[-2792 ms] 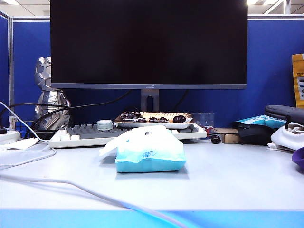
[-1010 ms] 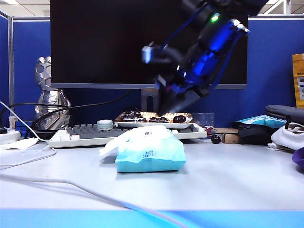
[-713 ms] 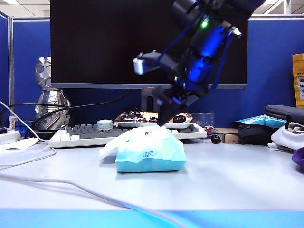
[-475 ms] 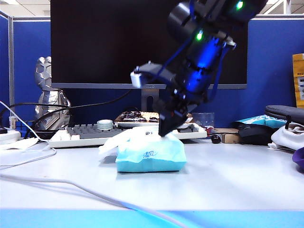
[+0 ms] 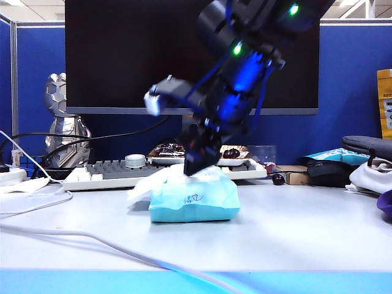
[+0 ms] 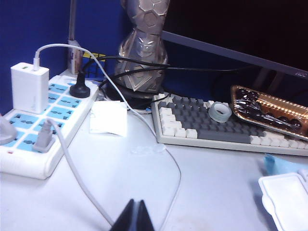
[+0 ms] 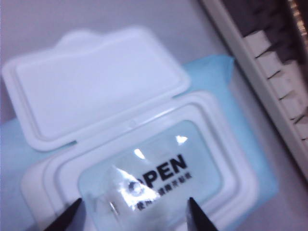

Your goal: Pull out a wet wipe from the sky blue wet wipes packet and place it on the table.

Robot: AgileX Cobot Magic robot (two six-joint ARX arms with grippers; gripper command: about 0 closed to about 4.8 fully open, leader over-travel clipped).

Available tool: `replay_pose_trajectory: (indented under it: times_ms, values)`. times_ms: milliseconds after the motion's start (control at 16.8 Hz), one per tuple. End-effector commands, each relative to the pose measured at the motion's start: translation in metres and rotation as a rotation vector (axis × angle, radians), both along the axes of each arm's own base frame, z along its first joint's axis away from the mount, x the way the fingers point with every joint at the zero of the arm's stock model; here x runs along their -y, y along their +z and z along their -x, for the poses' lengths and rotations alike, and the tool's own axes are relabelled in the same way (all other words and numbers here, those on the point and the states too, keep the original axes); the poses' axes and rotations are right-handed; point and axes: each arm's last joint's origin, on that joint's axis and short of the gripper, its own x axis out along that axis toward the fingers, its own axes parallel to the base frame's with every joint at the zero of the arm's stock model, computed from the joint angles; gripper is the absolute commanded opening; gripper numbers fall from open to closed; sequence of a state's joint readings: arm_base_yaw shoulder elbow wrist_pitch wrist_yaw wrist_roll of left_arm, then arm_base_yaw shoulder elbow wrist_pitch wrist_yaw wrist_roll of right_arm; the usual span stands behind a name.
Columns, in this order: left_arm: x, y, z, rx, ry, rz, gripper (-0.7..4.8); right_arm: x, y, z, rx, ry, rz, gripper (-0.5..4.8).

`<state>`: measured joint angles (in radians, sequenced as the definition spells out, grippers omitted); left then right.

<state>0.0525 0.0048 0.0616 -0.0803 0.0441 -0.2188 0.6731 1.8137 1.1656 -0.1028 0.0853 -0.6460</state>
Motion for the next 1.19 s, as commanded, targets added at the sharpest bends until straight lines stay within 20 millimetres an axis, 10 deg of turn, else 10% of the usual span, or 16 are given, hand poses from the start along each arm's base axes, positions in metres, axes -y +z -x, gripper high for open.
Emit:
replay_pose_trajectory:
  times_ms: [59,119,416,1188]
  values:
    - [0.000,0.002,0.000,0.014,0.000,0.002,-0.01,-0.004,-0.004,0.000,0.012,-0.003,0.030,2.54]
    - [0.000,0.002,0.000,0.014,0.000,0.002,-0.01,-0.004,-0.008,-0.001,0.018,-0.015,0.047,1.44]
    - [0.000,0.002,0.000,0.014,0.000,0.002,-0.01,-0.005,-0.011,-0.002,0.016,-0.015,0.056,-0.01]
    - [0.000,0.002,0.000,0.013,0.000,0.002,-0.01,-0.011,0.006,-0.015,0.237,-0.088,-0.040,-0.01]
